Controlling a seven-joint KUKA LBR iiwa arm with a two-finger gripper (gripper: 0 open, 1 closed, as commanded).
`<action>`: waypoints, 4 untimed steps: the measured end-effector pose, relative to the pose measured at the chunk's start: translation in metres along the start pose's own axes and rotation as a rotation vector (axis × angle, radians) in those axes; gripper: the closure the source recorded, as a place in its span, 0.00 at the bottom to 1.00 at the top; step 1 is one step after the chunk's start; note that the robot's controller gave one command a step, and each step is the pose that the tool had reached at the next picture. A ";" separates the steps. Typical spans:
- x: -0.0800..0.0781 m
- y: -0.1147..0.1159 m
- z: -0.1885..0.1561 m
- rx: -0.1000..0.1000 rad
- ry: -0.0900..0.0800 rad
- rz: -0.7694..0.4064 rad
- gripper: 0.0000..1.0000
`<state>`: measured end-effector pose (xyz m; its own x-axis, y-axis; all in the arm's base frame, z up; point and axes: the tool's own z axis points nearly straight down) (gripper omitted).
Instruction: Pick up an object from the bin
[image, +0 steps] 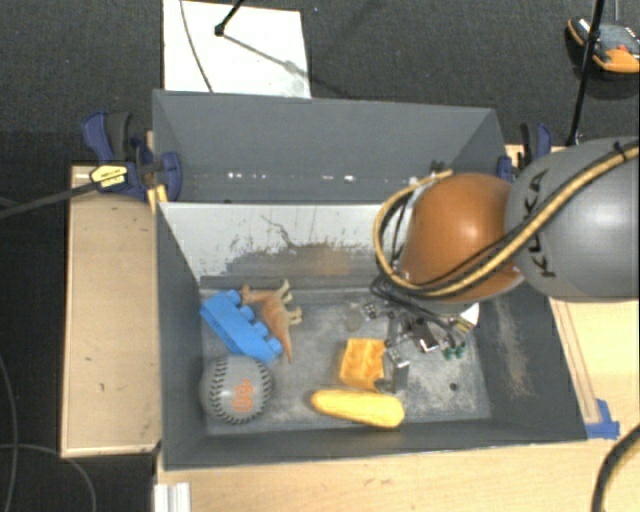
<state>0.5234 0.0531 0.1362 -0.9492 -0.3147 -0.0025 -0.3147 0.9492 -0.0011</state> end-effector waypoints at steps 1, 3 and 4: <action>-0.005 -0.011 0.033 -0.001 0.001 -0.091 0.00; 0.001 -0.021 0.031 -0.002 -0.001 0.227 0.00; 0.001 -0.021 0.031 -0.001 -0.001 0.228 0.00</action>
Offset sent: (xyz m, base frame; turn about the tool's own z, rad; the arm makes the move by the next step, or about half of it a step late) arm 0.0053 -0.0207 -0.0313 0.2230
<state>0.5295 0.0327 0.1052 -0.9958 -0.0919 -0.0036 -0.0919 0.9958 0.0011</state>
